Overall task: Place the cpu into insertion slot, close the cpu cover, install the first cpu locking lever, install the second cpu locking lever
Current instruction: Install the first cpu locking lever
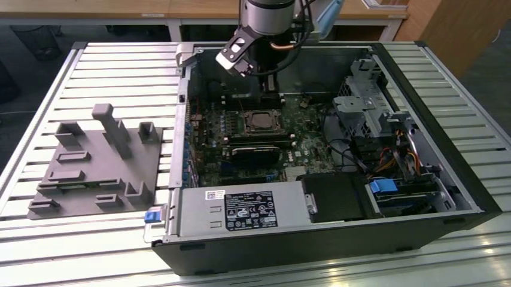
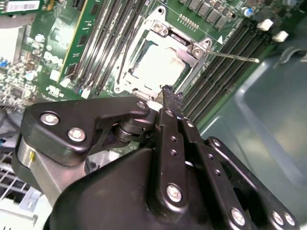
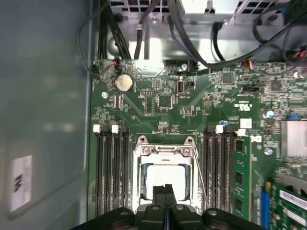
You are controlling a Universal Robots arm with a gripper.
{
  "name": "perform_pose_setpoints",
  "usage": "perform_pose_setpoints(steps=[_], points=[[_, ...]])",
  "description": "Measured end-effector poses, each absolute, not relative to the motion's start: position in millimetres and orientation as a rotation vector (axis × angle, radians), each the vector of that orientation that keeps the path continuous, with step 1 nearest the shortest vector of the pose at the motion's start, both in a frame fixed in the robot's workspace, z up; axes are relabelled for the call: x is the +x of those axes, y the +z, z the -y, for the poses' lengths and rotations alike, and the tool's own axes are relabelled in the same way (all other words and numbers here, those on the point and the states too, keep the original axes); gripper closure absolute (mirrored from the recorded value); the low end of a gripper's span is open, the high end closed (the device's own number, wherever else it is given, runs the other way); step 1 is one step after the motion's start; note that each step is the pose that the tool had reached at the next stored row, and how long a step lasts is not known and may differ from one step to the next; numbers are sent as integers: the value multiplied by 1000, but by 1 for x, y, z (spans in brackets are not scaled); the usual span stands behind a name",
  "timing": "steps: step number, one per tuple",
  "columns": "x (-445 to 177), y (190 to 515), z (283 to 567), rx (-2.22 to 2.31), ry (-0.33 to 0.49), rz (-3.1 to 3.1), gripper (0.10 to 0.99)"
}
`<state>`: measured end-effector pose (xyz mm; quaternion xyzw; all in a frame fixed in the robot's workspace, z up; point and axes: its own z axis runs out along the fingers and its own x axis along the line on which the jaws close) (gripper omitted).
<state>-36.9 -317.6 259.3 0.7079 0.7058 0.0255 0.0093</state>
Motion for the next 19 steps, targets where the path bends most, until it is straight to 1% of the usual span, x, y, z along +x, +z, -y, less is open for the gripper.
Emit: perform_pose_setpoints(steps=[3,19], points=[[-37,266,318,2210,79,-2205,980],[-37,266,318,1935,81,-2457,980]])
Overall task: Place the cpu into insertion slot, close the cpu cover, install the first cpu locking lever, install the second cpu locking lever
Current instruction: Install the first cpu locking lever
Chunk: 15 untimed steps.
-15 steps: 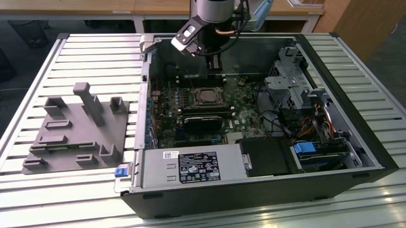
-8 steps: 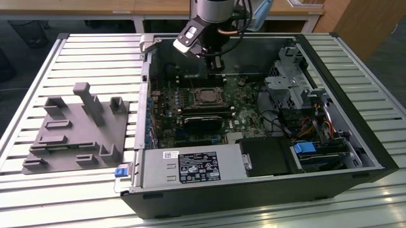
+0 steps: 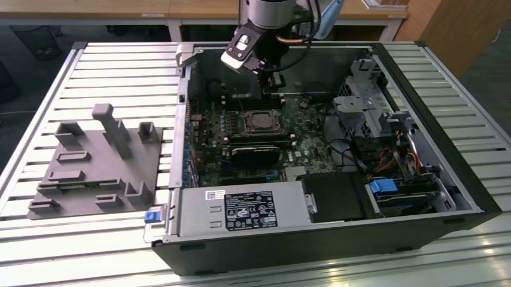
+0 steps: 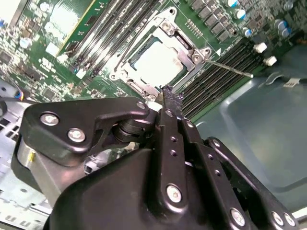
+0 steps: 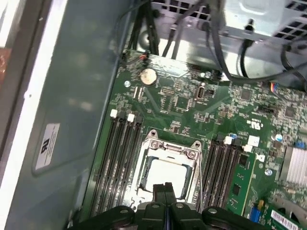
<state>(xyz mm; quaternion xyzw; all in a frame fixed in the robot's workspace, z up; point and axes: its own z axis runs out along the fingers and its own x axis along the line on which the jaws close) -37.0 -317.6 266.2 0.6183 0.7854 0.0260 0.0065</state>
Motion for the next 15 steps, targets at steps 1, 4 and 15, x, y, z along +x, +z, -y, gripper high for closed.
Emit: perform_pose_setpoints(steps=[1,4,15], points=[[-37,266,318,1901,80,-2483,980],[-37,266,318,1868,79,-2508,980],[-38,266,318,1655,80,-2658,980]])
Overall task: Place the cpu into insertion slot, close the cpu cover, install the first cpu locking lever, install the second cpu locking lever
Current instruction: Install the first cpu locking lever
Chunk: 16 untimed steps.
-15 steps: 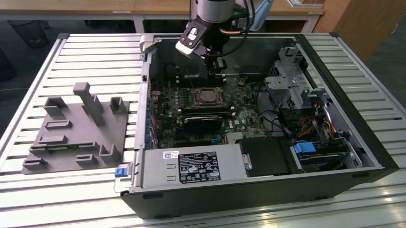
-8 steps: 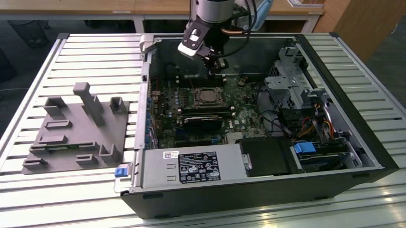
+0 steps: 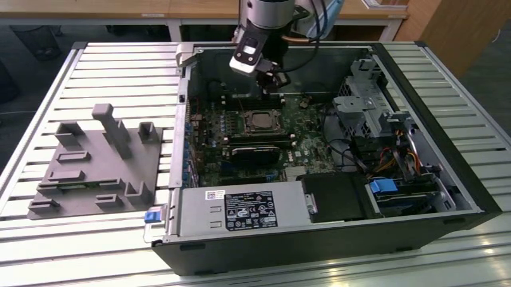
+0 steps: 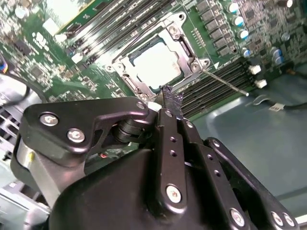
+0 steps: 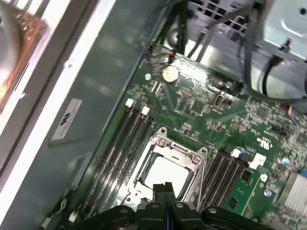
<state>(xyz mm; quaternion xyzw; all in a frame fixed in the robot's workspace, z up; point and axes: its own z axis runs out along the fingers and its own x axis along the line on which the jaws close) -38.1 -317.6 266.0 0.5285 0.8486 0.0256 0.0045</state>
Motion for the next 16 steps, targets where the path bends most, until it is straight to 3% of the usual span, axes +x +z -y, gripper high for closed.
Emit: perform_pose_setpoints(steps=[16], points=[[-38,266,318,1257,81,-2876,980]])
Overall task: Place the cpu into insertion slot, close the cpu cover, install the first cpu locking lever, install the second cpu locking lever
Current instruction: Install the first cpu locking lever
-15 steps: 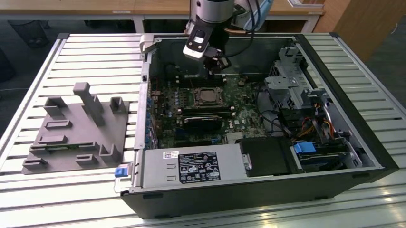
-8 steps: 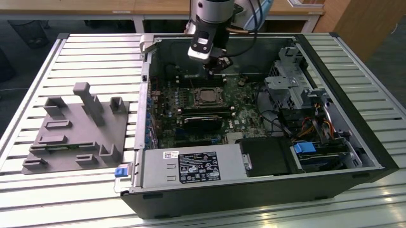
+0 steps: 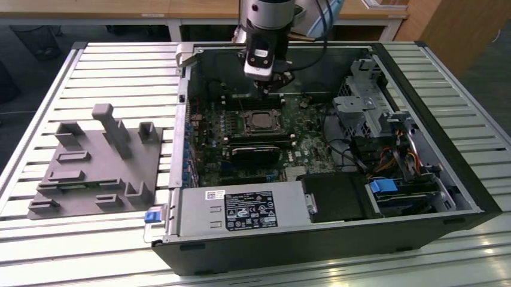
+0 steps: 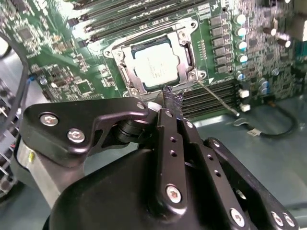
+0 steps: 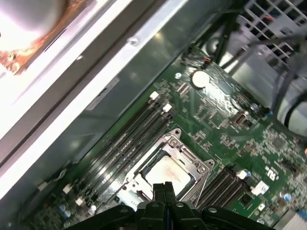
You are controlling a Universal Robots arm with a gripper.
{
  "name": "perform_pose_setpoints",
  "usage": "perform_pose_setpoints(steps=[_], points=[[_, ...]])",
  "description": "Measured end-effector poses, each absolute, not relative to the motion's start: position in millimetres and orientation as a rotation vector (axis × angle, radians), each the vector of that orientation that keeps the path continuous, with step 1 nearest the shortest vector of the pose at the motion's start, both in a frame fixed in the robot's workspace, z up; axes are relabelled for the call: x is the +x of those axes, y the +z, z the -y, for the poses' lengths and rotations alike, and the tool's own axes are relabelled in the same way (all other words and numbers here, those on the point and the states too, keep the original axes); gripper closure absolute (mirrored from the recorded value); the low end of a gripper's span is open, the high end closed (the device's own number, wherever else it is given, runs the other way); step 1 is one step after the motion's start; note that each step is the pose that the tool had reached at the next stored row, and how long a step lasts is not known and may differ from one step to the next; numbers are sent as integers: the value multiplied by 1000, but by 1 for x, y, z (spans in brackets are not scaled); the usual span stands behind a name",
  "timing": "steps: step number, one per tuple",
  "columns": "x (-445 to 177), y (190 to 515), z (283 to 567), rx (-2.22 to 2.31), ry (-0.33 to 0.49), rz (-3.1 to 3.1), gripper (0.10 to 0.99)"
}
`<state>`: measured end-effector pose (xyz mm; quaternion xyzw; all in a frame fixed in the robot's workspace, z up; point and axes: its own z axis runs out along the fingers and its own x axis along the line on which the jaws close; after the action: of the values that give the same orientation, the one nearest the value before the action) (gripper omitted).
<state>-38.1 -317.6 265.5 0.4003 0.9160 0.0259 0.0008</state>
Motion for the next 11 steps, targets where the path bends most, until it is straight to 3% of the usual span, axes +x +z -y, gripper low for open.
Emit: perform_pose_setpoints(steps=[11], points=[[-38,265,318,964,81,-2993,980]])
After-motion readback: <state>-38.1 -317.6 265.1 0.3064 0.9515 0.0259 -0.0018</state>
